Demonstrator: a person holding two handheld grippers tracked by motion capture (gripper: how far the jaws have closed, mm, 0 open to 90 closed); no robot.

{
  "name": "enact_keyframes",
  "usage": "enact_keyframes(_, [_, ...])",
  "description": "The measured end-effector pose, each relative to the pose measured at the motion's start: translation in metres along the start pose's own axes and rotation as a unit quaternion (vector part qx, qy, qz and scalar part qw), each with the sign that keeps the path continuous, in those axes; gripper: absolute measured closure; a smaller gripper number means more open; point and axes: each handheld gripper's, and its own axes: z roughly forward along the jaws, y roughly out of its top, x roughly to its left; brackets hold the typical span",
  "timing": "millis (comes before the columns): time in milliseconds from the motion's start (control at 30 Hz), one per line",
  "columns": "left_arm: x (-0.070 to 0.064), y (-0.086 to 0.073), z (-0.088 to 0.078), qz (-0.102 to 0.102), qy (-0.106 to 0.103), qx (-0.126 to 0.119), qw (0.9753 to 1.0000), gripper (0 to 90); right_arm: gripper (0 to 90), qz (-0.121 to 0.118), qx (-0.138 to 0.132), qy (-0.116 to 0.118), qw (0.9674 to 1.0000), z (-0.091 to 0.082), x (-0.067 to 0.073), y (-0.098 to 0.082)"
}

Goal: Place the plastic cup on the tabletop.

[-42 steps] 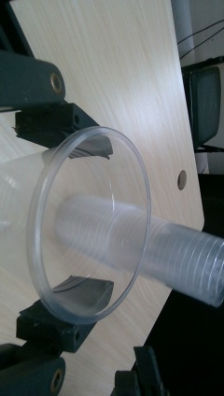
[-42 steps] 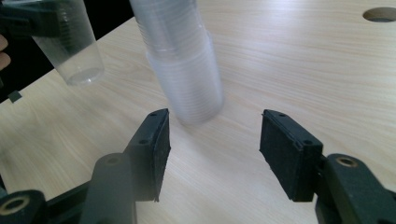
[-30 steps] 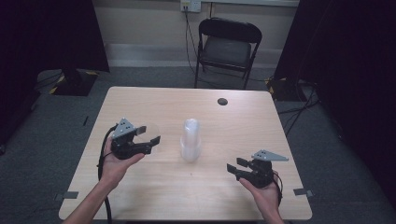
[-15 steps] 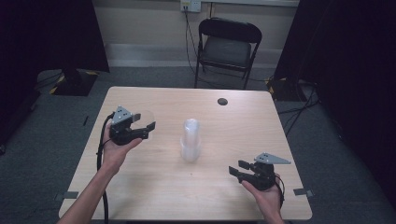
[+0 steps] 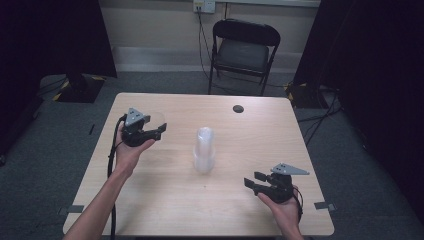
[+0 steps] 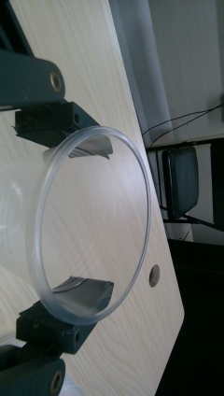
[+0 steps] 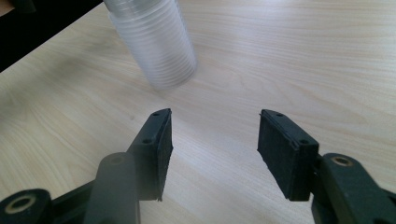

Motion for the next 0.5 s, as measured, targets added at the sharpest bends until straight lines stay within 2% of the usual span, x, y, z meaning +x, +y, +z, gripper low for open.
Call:
enact_keyframes(200, [0.007,-0.011,0.016,-0.012,-0.005,0.027,0.9995,28.0,45.5,0.000,-0.001,0.001,1.0000,0.000,-0.001,0.000])
enact_keyframes(500, [0.007,-0.021,0.035,-0.017,-0.012,0.042,0.9989,27.2,45.6,0.000,0.003,0.008,1.0000,0.003,-0.001,0.000])
